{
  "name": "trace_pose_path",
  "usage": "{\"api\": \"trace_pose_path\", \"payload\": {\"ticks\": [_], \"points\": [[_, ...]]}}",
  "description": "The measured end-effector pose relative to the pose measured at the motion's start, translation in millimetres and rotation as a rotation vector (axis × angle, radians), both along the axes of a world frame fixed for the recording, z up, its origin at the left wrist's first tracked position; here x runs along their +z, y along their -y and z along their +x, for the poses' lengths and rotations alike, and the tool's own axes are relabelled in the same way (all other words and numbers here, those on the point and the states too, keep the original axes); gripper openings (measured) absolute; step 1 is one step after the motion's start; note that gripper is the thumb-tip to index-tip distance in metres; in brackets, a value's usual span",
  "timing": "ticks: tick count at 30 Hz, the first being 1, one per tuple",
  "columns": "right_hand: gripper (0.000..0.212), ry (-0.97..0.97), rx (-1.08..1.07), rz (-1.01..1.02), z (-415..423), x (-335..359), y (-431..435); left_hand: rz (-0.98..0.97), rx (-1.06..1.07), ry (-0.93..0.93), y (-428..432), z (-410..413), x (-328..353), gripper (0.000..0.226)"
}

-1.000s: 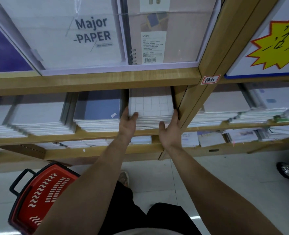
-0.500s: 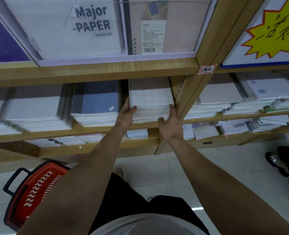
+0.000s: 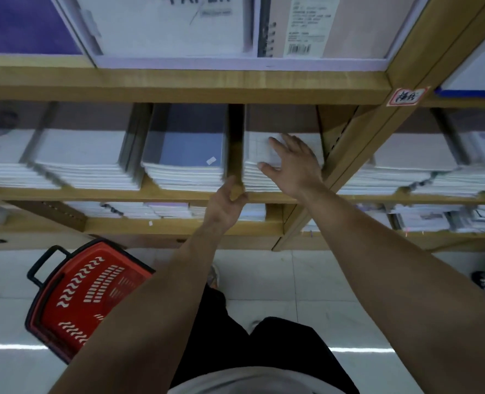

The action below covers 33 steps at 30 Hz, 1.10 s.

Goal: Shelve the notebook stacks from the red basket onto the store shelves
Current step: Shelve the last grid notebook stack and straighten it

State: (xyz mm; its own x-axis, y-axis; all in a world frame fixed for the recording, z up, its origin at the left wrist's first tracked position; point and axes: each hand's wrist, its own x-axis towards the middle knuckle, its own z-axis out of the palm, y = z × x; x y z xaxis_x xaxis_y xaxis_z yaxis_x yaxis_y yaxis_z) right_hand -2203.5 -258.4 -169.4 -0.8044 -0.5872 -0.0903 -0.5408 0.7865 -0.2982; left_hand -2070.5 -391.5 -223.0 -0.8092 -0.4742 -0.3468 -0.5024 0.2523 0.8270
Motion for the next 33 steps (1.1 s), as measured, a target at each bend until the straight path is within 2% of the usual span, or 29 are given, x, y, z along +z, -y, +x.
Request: {"api": "trace_pose_path", "payload": {"ticks": [3, 9, 19, 22, 24, 30, 33], "points": [[0.075, -0.008, 0.024, 0.051, -8, -18, 5, 0.033, -0.020, -0.006, -8, -6, -10, 0.052], [0.073, -0.114, 0.001, 0.064, -9, -30, 5, 0.017, -0.042, 0.003, -13, -16, -32, 0.069], [0.074, 0.055, 0.055, 0.009, -10, -14, -3, 0.160, -0.094, 0.000, 2, -9, -29, 0.058], [0.072, 0.083, 0.023, -0.023, -11, -14, 1, 0.182, -0.120, -0.027, 5, -4, -33, 0.066], [0.073, 0.044, 0.005, -0.028, -11, -17, 3, 0.156, -0.151, -0.034, 8, 1, -40, 0.071], [0.078, -0.097, -0.048, -0.055, 4, -31, 7, 0.047, -0.100, -0.033, 34, 30, -65, 0.061], [0.076, -0.146, -0.192, -0.218, 41, -48, 8, -0.027, -0.101, 0.000, 59, 48, -65, 0.060]]}}
